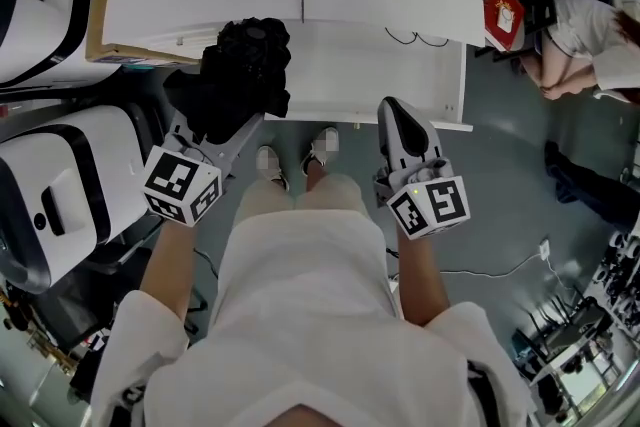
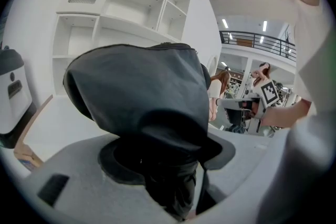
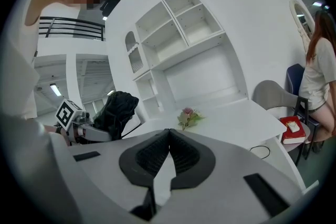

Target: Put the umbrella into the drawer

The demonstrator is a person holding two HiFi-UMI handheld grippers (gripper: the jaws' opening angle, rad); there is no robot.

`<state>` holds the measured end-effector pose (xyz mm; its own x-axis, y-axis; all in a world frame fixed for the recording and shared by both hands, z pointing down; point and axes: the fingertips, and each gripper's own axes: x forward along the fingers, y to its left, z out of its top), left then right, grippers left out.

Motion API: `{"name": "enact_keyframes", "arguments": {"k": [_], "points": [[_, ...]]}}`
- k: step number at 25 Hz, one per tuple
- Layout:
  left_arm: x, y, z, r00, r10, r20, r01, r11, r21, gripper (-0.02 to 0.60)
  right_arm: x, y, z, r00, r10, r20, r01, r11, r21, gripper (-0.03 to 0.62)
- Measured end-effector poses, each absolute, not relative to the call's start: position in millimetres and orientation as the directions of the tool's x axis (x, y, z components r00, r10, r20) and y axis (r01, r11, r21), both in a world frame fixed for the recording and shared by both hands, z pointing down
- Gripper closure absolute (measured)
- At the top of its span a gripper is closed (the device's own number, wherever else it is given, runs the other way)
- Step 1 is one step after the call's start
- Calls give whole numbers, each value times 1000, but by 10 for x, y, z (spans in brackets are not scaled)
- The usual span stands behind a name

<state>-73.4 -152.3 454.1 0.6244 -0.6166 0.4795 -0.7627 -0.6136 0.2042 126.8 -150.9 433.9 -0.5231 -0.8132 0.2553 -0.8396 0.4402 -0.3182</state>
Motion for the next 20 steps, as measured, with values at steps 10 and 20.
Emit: {"name": "enact_keyframes", "arguments": {"k": [10, 20], "points": [[-425, -1745, 4961, 625, -543, 561, -724, -671, 157, 298, 1411, -1591, 4624, -531, -796, 290, -834, 431, -343, 592], [-149, -1828, 5383, 613, -447, 652, -647, -757, 89, 298, 1539, -1559, 4792, -525, -792, 310, -835, 412, -364, 592]]}}
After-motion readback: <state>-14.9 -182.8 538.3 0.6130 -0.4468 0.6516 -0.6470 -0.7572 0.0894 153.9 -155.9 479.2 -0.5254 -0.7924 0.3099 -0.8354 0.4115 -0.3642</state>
